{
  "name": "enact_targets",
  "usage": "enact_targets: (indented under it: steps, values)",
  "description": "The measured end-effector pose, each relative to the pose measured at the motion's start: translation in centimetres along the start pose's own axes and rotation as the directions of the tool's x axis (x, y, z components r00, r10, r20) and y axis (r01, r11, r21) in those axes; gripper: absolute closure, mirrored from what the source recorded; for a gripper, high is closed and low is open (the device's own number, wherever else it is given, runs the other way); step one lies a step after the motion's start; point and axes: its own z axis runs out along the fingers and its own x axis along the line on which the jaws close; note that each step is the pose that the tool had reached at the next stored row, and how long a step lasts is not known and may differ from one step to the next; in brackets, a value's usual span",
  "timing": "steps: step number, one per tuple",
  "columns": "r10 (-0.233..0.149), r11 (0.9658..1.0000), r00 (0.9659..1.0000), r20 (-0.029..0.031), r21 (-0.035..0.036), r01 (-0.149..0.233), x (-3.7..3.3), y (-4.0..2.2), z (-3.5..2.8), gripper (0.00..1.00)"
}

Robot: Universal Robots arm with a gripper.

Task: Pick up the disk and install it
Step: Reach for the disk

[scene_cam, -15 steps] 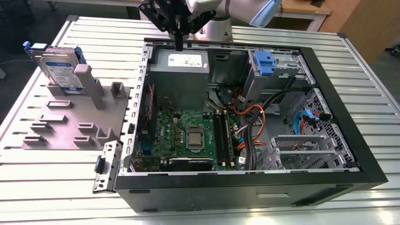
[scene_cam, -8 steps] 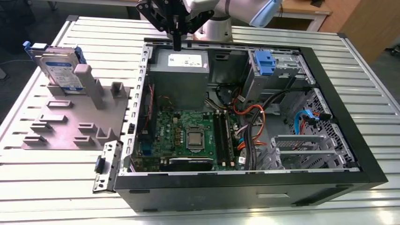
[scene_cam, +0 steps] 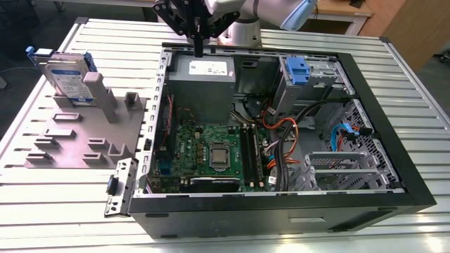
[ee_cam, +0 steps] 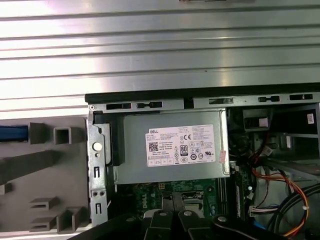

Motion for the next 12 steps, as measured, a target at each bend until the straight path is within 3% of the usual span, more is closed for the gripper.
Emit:
enact_targets:
  steps: [12]
  values:
    - [0.000, 1.0000, 1.0000, 0.0000, 0.0000, 0.000, 0.57, -0.04, -0.01, 0.89]
